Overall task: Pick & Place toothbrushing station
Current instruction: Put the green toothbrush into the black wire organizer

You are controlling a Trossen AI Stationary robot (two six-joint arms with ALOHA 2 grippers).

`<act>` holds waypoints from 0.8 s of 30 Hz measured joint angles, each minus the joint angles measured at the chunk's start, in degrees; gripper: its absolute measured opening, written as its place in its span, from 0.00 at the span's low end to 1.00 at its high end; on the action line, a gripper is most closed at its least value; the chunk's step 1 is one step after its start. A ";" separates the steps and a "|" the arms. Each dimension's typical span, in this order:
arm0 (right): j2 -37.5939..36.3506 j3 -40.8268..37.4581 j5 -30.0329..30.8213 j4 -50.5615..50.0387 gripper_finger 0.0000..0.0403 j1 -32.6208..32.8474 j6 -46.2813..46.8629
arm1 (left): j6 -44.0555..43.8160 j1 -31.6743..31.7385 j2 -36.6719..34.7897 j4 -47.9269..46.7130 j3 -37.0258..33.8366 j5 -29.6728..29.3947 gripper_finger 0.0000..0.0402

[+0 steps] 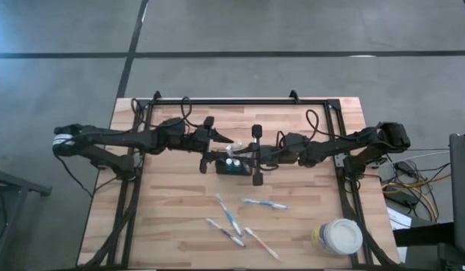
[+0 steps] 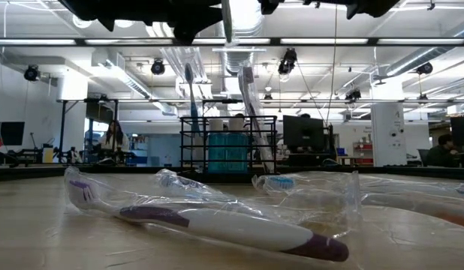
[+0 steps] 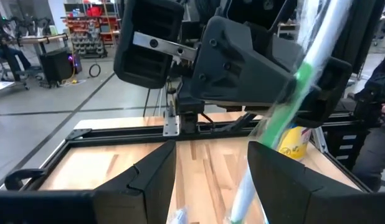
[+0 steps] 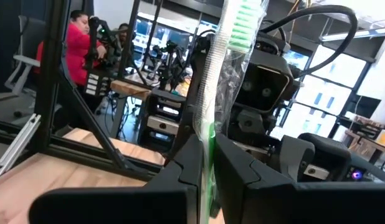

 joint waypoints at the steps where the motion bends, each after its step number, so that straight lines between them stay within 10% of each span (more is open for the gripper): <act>1: 0.08 0.00 0.00 0.07 0.05 -0.05 0.02 | 0.02 -0.03 0.36 0.02 0.32 0.04 0.51; 24: -0.09 0.00 1.60 0.06 0.05 -0.20 -1.10 | -0.96 -0.61 -2.82 -7.06 1.49 1.66 0.51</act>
